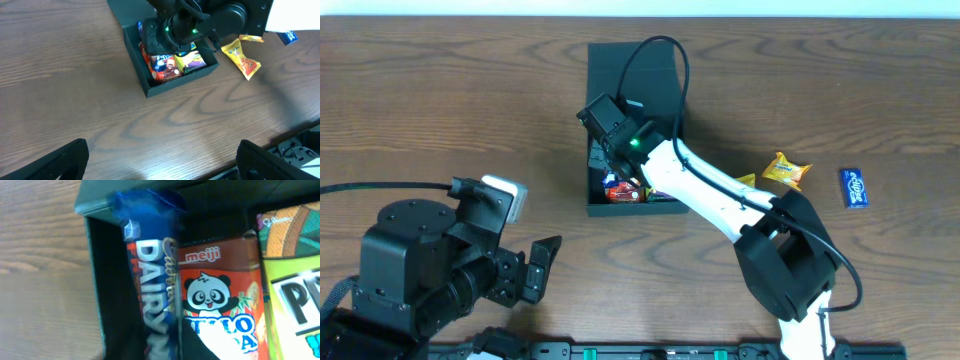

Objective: Pack container
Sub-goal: 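Lower the Dairy Milk bar into the box's left side and release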

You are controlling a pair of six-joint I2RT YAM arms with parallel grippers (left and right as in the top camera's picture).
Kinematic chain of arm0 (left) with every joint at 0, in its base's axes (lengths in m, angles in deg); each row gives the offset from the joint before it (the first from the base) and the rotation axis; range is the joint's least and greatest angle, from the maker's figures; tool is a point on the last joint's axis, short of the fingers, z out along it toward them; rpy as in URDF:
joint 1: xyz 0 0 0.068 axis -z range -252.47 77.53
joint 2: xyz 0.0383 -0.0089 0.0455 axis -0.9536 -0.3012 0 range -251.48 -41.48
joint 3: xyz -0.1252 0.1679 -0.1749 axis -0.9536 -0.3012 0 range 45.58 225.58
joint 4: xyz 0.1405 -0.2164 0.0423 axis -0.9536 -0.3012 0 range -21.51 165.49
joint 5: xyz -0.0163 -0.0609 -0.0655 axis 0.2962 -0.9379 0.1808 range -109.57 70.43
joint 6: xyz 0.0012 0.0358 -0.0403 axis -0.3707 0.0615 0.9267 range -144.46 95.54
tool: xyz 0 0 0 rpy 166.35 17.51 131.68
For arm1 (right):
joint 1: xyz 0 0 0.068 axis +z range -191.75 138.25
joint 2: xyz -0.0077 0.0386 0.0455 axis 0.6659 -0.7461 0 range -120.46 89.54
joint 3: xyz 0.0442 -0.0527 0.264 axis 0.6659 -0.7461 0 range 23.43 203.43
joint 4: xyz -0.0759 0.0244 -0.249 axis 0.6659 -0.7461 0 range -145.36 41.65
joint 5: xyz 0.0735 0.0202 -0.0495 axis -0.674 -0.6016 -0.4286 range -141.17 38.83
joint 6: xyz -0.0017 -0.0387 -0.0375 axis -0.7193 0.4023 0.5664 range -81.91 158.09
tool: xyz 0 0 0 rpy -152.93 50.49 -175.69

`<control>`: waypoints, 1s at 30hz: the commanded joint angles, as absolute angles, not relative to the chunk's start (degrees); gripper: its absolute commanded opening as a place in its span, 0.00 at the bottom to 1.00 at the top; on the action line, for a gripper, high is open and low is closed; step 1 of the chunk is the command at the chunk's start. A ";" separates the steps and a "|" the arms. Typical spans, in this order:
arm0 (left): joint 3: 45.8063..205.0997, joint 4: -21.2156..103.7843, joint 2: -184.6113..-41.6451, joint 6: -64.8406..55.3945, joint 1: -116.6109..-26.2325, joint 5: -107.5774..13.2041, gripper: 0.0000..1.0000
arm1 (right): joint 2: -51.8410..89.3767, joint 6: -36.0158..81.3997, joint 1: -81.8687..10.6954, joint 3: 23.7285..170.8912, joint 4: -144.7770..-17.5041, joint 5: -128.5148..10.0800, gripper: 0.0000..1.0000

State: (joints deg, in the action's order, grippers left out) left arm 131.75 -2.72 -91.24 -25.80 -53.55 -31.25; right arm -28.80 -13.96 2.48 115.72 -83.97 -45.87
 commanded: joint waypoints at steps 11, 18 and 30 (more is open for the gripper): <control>132.73 -2.79 -91.28 -26.20 -53.60 -31.60 0.95 | -28.91 -6.47 3.64 116.34 -84.60 -47.19 0.58; 132.73 -2.79 -91.28 -26.20 -53.60 -31.60 0.95 | -27.30 0.16 3.42 116.34 -85.00 -49.09 0.58; 132.73 -2.79 -91.28 -26.20 -53.60 -31.60 0.95 | -15.49 12.31 -3.25 116.34 -92.12 -42.25 0.74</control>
